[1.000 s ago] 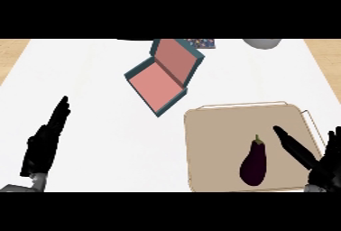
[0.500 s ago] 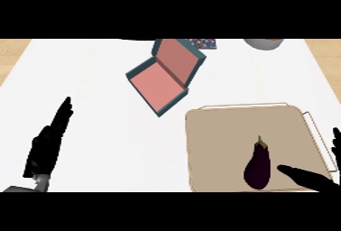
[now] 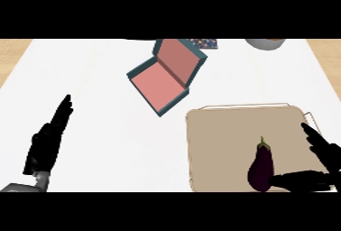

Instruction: Pick the eggplant from the tray and place it in the cardboard box

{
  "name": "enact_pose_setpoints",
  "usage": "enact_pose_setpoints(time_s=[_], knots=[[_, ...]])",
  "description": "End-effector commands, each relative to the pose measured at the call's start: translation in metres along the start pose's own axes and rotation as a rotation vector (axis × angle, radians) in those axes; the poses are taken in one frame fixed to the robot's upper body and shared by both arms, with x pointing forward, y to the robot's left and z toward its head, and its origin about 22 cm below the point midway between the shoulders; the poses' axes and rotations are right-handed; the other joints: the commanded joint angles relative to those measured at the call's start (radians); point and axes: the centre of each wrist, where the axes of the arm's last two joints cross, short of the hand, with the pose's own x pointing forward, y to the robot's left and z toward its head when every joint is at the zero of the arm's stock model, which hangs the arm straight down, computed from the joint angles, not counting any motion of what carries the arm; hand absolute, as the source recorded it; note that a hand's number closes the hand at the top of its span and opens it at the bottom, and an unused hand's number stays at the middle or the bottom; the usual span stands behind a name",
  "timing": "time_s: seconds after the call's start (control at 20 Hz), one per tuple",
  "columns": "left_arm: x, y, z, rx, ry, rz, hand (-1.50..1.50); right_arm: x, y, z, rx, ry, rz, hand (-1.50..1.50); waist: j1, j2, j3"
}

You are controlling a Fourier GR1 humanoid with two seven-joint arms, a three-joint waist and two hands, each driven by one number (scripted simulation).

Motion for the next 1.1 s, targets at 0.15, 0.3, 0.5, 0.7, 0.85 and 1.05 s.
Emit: enact_pose_setpoints(time_s=[0.15,0.3,0.5,0.7,0.85,1.05], knots=[[0.0,-0.001,-0.001,0.007,-0.002,-0.007,0.0,0.033,0.027,0.014,0.026,0.109,0.034,-1.5,-0.009,-0.001,0.002],[-0.01,-0.002,0.005,0.017,0.028,-0.003,0.0,0.025,0.037,-0.003,0.024,0.114,0.047,-1.5,-0.008,-0.001,0.002],[-0.02,0.009,0.008,0.015,0.002,-0.012,0.0,0.03,0.045,-0.012,0.045,0.176,0.09,-1.5,-0.003,0.0,0.002],[0.011,-0.022,0.0,0.01,0.003,0.018,0.0,0.002,0.052,-0.011,0.053,0.171,0.086,-1.5,-0.013,-0.002,0.002],[-0.009,0.0,-0.002,-0.001,0.003,-0.006,0.0,0.01,0.047,-0.022,0.049,0.169,0.082,-1.5,-0.011,-0.001,0.002],[-0.005,0.002,0.008,-0.003,0.016,0.003,0.0,0.0,0.055,-0.027,0.053,0.168,0.073,-1.5,-0.009,-0.001,0.002]])
